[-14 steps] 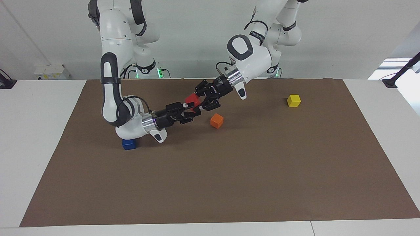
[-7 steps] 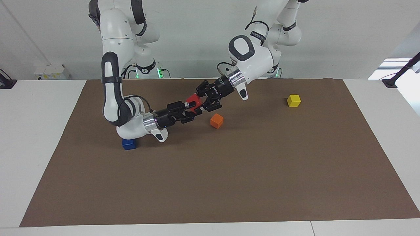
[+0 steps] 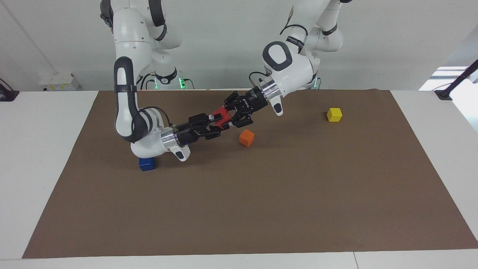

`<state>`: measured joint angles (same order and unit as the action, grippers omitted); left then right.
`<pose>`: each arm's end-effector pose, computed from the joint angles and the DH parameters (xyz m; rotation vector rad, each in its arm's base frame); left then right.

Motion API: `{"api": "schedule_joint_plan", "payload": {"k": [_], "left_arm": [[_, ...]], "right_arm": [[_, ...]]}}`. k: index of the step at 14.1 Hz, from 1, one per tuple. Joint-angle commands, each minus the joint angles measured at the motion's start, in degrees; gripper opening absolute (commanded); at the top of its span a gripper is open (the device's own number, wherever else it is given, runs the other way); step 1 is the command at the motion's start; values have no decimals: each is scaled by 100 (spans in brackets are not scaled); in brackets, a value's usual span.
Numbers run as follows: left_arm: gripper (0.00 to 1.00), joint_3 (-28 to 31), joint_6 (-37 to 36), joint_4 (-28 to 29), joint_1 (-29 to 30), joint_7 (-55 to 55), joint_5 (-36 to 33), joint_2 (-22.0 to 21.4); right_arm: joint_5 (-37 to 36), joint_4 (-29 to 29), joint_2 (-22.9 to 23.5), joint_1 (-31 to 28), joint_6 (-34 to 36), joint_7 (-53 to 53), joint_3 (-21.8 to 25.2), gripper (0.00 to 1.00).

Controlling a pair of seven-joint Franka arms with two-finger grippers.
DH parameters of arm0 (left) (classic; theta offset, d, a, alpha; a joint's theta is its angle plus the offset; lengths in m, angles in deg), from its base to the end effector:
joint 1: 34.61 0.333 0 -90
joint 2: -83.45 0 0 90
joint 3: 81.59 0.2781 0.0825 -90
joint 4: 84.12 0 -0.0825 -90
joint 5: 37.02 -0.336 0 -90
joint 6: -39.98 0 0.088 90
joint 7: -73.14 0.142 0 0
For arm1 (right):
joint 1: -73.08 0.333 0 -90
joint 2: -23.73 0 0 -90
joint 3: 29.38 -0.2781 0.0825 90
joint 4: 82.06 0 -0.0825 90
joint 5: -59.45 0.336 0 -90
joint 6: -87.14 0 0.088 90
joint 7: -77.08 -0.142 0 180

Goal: Transfer red block to right arm and stack on blue block
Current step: 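Close the right gripper on the red cube held by the left gripper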

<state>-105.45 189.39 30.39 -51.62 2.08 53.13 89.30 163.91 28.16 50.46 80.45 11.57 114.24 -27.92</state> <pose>0.4481 -0.3767 0.4230 1.2919 1.6445 -0.8322 0.5321 0.2120 0.3441 -1.2300 0.0251 0.2079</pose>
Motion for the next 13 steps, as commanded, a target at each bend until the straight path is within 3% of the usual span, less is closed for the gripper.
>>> {"api": "schedule_joint_plan", "payload": {"k": [1,2,4,5,6,13], "left_arm": [[0,-4,-175,81,75,232,170,-48],[0,-4,-175,81,75,232,170,-48],[0,-4,-175,81,75,232,170,-48],[0,-4,-175,81,75,232,170,-48],[0,5,-175,81,75,232,170,-48],[0,5,-184,72,75,258,170,-57]], "right_arm": [[119,44,-63,-25,69,-52,-6,77],[119,44,-63,-25,69,-52,-6,73],[119,44,-63,-25,42,-60,-6,52],[119,44,-54,-25,33,-69,-6,36],[119,44,-54,-25,42,-156,-6,1],[92,61,-63,-34,60,-342,-6,0]]}}
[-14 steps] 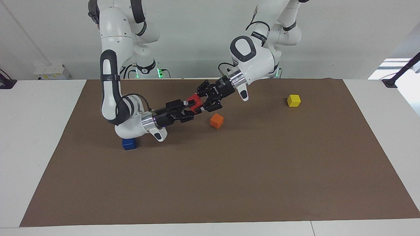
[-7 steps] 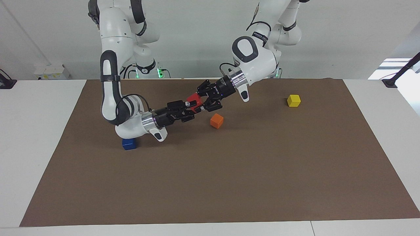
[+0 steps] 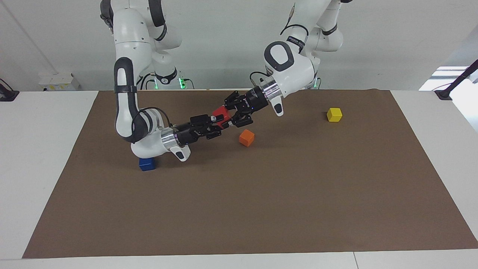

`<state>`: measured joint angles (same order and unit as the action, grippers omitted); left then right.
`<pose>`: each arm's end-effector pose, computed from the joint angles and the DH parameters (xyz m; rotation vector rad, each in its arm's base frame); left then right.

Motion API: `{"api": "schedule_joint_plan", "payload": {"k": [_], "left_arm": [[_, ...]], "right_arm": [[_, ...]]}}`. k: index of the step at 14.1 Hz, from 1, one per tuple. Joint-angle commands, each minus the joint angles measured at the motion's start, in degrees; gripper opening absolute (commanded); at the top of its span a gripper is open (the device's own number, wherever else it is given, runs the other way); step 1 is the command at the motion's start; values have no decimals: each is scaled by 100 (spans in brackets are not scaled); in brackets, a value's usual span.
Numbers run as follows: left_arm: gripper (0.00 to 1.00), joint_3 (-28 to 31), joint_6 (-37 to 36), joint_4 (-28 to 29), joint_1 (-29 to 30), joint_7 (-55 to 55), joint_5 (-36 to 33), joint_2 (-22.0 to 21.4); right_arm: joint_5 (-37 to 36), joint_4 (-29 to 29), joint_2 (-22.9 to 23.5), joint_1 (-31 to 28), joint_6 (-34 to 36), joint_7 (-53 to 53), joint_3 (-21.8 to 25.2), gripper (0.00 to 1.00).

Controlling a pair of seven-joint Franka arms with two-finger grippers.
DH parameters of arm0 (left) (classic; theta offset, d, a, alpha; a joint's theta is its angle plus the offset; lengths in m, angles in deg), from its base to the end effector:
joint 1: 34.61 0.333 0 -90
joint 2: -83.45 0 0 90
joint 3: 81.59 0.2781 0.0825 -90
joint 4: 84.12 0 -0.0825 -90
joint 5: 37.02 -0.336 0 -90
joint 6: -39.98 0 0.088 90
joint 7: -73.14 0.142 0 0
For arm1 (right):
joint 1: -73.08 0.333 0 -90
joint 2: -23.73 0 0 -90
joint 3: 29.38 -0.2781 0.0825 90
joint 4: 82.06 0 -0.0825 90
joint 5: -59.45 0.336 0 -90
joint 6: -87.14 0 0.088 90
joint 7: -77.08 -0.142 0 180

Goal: Transfer red block to right arm and stack on blue block
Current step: 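Close the right gripper on the red cube held by the left gripper, then open the left gripper and withdraw it while the right gripper holds the cube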

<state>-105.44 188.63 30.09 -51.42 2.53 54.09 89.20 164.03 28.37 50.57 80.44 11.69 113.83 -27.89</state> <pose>0.4487 -0.3773 0.4265 1.2813 1.6327 -0.8476 0.5316 0.2116 0.3422 -1.2274 0.0344 0.2166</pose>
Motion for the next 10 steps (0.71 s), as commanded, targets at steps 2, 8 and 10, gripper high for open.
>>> {"api": "schedule_joint_plan", "payload": {"k": [2,8,10], "left_arm": [[100,13,-82,102,64,214,64,-57],[100,21,-834,172,764,653,3,-118],[100,21,-1555,242,1336,1047,-224,-179]], "right_arm": [[81,31,-75,-32,48,-301,-9,0],[72,31,-145,-41,22,-424,0,0],[46,23,-232,-50,-31,-528,9,0]]}}
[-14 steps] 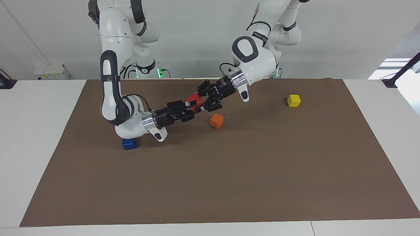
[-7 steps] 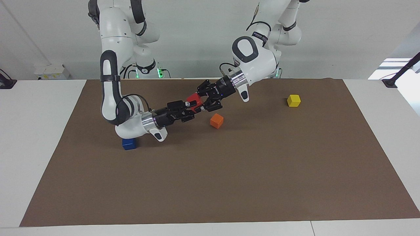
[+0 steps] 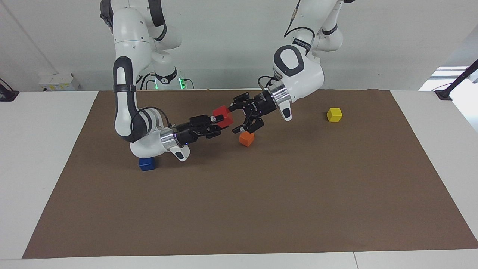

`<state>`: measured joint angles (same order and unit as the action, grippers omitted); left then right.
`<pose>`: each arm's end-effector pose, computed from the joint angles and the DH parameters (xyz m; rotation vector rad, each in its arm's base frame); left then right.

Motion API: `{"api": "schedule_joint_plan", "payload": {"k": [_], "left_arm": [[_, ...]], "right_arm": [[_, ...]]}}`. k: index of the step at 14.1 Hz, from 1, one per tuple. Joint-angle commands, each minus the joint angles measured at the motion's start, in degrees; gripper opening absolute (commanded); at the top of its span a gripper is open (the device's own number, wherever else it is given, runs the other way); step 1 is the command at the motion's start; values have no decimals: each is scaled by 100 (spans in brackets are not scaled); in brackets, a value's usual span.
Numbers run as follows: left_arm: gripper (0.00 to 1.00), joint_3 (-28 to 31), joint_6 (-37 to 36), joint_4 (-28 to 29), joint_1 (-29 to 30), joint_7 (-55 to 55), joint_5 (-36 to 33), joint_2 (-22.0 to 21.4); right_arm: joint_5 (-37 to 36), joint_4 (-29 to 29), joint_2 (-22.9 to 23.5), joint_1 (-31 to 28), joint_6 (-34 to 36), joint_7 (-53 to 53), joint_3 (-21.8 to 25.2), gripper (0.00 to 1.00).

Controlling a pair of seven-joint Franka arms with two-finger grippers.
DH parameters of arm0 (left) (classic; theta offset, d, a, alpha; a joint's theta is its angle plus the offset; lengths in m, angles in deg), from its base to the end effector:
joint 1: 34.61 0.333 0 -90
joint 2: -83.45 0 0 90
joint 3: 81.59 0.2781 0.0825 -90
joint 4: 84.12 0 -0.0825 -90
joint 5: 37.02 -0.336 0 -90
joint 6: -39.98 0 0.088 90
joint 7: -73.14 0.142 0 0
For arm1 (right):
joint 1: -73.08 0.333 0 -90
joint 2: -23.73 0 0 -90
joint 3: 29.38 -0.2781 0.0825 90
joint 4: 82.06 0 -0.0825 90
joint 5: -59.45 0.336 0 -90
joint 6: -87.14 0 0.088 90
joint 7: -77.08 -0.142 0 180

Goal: Transfer red block to right arm and stack on blue block
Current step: 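Open the left gripper and withdraw it while the right gripper holds the cube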

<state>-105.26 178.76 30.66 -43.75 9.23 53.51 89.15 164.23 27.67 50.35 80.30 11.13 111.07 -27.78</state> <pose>0.4774 -0.3347 0.4247 1.3241 1.5310 -0.8637 0.5362 0.2092 0.3477 -1.2322 0.0603 0.2385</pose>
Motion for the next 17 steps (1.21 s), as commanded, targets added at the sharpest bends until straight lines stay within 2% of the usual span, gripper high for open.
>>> {"api": "schedule_joint_plan", "payload": {"k": [1,4,8,10,12,14,17], "left_arm": [[100,3,-841,263,867,475,-507,-209],[100,3,-1877,343,1781,922,-2175,-271],[100,3,-2573,19,2556,1414,-4345,-183],[100,3,-2969,-166,2802,2500,-5515,-183],[100,21,-3224,-306,3074,3364,-6264,-200],[100,21,-3461,-517,3365,3613,-6757,-192],[100,3,-3603,-842,3270,3999,-8108,-209]], "right_arm": [[8,83,-289,-36,-63,-409,16,0],[-89,65,-439,-36,-353,-543,7,0],[-141,-75,-544,-28,-459,-857,33,0],[-718,-276,-719,-80,-914,-1165,33,0],[-1334,-496,-983,-115,-1380,-1682,42,0],[-2089,-786,-1168,-133,-1645,-2193,51,0],[-3258,-1181,-1335,-142,-1970,-2887,77,0]]}}
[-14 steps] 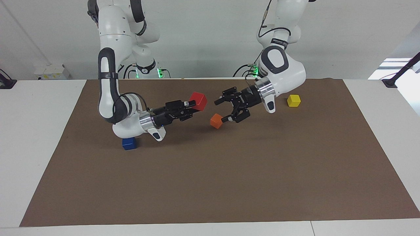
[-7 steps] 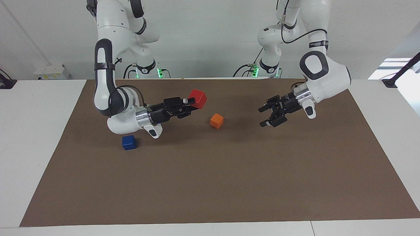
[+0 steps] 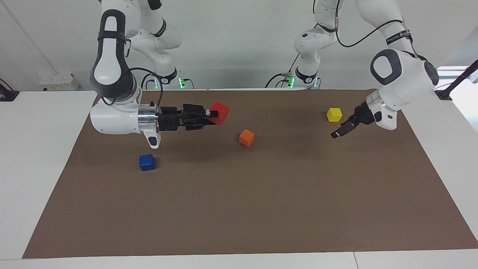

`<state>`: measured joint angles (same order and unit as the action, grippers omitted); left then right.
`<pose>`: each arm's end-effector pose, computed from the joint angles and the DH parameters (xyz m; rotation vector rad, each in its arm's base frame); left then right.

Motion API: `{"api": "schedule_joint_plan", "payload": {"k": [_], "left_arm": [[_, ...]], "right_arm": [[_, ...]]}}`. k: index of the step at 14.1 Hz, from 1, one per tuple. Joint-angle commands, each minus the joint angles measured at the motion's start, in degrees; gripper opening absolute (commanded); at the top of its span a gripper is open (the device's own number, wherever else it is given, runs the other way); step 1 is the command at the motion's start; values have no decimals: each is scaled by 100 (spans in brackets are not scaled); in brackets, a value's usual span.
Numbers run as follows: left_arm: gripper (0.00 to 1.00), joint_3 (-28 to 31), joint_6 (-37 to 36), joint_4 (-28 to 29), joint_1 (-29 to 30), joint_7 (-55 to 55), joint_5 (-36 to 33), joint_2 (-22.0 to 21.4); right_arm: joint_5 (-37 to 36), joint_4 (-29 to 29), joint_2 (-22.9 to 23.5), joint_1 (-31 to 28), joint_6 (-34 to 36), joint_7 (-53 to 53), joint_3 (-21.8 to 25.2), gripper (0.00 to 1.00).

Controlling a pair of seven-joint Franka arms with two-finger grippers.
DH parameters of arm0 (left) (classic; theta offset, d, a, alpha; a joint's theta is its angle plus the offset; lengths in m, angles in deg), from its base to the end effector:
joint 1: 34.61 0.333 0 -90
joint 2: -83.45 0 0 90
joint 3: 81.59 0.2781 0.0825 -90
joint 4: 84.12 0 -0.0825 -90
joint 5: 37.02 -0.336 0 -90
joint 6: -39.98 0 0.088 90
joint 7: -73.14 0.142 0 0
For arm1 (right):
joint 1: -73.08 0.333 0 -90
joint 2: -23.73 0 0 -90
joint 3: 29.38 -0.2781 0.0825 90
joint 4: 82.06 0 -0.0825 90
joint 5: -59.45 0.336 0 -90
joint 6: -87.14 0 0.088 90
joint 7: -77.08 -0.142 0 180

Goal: Transfer red block to right arm and stack on blue block
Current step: 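Carry the red cube with the right gripper toward the blue cube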

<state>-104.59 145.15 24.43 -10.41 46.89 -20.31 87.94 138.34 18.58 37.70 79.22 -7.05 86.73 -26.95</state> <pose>0.5152 -0.0193 0.4041 2.7407 0.8086 -0.2811 0.5553 0.1709 0.4522 -1.7871 0.1572 0.2405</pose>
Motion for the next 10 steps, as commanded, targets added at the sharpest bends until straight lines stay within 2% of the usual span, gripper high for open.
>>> {"api": "schedule_joint_plan", "payload": {"k": [1,3,6,10], "left_arm": [[100,-81,-321,-359,-125,260,-974,-88],[100,-73,-400,-667,-152,225,-1073,-106],[100,-152,-1058,-887,-362,322,-2169,-168],[100,-152,-1034,-932,-372,1585,-2164,-194]], "right_arm": [[-1186,-491,-61,-42,-188,-743,-6,0],[-2135,-800,-44,-42,-179,-1210,3,0],[-3279,-933,-18,-51,65,-1562,12,0],[-4476,-942,-26,-121,750,-1642,21,0]]}}
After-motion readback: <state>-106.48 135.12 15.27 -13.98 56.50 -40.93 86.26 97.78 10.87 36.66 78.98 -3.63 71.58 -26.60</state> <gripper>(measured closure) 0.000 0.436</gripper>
